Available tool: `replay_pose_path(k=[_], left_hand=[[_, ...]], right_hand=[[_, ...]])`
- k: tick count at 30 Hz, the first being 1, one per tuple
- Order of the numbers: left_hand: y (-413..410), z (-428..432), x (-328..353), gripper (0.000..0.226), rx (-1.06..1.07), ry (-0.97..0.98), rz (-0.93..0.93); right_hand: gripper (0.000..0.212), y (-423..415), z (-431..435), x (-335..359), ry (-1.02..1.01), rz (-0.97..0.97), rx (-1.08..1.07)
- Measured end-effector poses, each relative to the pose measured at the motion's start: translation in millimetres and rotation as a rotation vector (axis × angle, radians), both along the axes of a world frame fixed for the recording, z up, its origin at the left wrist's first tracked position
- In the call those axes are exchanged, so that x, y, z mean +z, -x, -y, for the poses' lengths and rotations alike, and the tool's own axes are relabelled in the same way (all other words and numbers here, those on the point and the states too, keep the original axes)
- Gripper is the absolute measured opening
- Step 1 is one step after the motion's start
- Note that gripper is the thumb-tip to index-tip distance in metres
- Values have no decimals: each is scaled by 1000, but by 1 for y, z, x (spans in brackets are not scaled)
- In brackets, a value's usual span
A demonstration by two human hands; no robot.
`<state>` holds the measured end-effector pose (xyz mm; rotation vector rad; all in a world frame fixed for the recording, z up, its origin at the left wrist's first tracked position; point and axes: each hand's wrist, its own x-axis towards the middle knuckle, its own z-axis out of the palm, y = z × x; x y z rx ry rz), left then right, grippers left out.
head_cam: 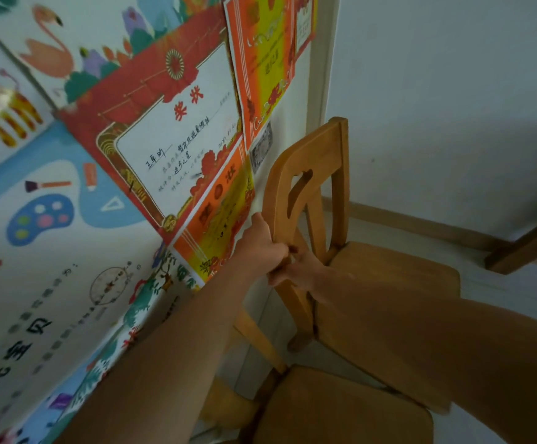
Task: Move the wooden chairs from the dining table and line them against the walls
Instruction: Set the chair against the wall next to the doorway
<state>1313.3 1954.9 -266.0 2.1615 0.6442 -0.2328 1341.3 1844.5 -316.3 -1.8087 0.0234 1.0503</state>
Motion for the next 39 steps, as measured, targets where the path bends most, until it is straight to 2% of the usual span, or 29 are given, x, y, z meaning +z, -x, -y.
replay_pose_path(k=[3, 7, 16, 23, 29, 39], left_hand=[[-5, -1, 1, 87, 2, -12, 5], [-20, 0, 3, 81, 20, -81, 26], [-42, -7, 5, 81, 101, -213, 102], [-36, -34, 7, 68, 92, -370, 59], [-28, -35, 10, 58, 72, -345, 67], [-5, -14, 10, 81, 177, -330, 25]], right_hand=[[102, -4, 5, 3, -25, -78, 39], [101, -6, 9, 2, -23, -114, 19], [108, -13, -15, -3, -75, -28, -70], [110, -7, -43, -7, -93, -49, -66], [107, -8, -45, -4, -96, -77, -67], [110, 11, -24, 0, -57, -69, 53]])
